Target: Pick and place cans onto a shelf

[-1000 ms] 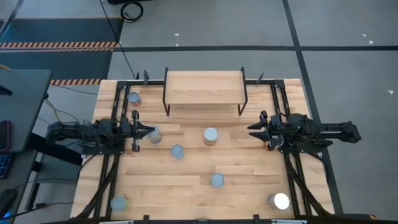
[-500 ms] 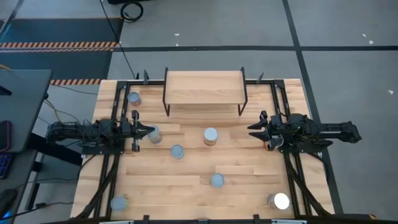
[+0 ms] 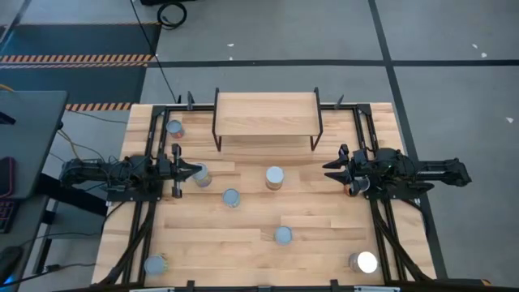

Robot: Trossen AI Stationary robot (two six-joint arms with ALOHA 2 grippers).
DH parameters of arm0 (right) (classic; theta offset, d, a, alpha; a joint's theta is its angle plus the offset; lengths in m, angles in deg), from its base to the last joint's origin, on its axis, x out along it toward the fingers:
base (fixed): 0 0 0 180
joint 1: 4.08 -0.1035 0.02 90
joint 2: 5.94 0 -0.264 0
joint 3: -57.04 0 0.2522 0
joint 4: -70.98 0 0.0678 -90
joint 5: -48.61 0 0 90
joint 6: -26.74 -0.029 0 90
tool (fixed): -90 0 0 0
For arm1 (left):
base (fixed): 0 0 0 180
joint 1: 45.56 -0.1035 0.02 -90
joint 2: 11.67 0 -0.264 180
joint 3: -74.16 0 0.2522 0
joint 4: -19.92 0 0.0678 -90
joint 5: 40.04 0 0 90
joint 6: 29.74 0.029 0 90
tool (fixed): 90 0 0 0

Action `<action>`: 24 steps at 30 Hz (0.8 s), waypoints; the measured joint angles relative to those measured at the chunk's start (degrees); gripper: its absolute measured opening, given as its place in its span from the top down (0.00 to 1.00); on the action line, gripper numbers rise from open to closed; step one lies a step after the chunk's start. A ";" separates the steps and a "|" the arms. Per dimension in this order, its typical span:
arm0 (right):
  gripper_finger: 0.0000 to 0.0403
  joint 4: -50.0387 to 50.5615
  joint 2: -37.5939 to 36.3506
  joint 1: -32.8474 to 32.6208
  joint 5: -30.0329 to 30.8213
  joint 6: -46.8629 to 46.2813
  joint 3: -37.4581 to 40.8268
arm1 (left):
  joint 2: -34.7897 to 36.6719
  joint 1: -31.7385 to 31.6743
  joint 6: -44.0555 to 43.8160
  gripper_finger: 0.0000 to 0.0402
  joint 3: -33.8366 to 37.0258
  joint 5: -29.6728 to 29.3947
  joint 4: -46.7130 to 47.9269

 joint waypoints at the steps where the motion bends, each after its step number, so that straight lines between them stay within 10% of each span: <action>1: 0.64 0.01 0.02 0.01 0.01 0.00 -0.01 | -0.02 -0.01 0.00 0.93 -0.01 0.00 0.02; 24: 0.64 -1.27 0.02 0.03 1.51 1.32 -0.01 | -0.01 0.01 0.00 0.93 -0.01 0.00 0.01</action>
